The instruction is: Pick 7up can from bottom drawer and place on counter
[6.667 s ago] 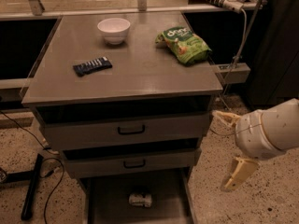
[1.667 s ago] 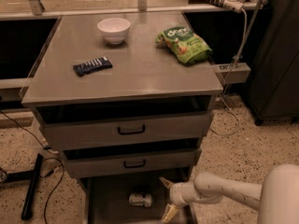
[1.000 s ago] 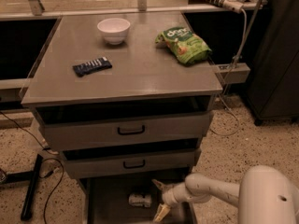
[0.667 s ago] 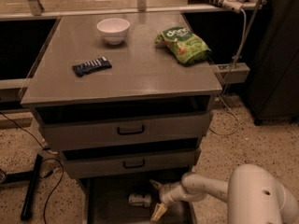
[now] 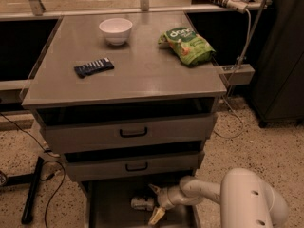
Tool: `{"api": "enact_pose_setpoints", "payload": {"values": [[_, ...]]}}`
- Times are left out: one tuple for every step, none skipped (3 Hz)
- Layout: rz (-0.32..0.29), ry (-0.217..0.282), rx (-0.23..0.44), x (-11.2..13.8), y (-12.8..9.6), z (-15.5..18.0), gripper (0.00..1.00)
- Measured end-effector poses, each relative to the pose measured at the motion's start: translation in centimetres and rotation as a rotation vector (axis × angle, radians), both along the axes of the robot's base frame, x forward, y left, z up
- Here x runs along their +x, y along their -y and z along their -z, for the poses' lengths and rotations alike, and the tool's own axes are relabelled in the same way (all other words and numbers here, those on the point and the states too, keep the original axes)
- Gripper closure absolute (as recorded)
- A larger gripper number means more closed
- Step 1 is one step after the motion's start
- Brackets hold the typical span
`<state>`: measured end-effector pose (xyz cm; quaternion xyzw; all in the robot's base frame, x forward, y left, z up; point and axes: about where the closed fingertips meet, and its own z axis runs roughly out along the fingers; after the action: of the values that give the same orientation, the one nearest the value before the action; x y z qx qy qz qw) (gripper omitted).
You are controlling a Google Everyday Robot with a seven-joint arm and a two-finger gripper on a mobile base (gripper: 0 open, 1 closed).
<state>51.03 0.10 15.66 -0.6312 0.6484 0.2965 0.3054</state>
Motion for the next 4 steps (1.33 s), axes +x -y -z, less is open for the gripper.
{"api": "enact_pose_setpoints", "payload": {"values": [[-0.001, -0.012, -0.012, 0.4, -0.9, 0.8, 0.0], [0.004, -0.018, -0.047, 0.9, -1.3, 1.9, 0.0], [0.004, -0.019, -0.048, 0.9, -1.3, 1.9, 0.18], [0.004, -0.019, -0.048, 0.9, -1.3, 1.9, 0.43]]}}
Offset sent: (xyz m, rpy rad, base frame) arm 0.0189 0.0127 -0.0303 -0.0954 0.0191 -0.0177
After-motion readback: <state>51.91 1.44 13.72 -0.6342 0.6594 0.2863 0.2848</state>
